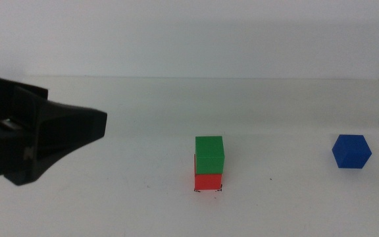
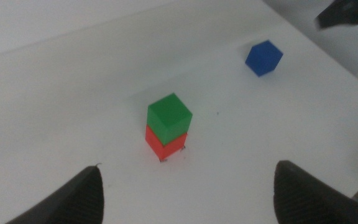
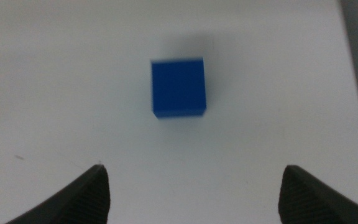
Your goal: Stack red cubes first, then green, then blue cubes in a specific spot.
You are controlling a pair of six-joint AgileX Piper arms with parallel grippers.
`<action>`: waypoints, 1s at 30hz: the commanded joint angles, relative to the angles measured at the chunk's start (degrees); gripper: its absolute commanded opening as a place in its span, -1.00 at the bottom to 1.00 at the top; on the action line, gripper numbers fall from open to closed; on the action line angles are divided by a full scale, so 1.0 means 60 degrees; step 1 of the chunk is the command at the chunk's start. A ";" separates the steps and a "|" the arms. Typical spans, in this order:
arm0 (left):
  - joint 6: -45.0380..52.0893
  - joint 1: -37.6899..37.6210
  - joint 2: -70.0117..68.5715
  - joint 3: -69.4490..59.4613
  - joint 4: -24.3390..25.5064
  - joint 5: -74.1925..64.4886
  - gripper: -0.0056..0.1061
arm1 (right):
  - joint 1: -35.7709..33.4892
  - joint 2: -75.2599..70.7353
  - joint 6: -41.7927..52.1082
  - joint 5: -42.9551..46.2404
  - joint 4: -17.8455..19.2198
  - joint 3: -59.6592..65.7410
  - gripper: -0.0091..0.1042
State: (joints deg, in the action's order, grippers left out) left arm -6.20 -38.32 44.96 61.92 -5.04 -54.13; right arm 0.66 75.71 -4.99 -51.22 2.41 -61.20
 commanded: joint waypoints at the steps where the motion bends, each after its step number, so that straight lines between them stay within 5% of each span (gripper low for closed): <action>1: 0.0030 0.0009 -0.0067 -0.0022 0.0011 0.0311 0.77 | 0.0077 0.1213 0.0405 -0.0495 0.0003 -0.0615 0.80; 25: 0.0030 0.0009 -0.0067 -0.0022 0.0066 0.1073 0.77 | -0.0488 0.5620 0.0275 0.1487 0.0368 -0.1857 0.76; 27: 0.0030 0.0009 -0.0067 -0.0022 0.0124 0.1073 0.77 | -0.0488 0.5871 0.0151 0.1523 0.0368 -0.1857 0.58; 30: 0.0030 0.0009 -0.0067 -0.0022 0.0124 0.1073 0.77 | -0.0488 0.5897 -0.0101 0.1311 0.0627 -0.1857 -0.22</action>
State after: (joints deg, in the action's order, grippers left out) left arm -5.97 -38.32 44.87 61.89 -4.58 -48.54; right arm -2.24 111.30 -4.97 -43.05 4.91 -72.15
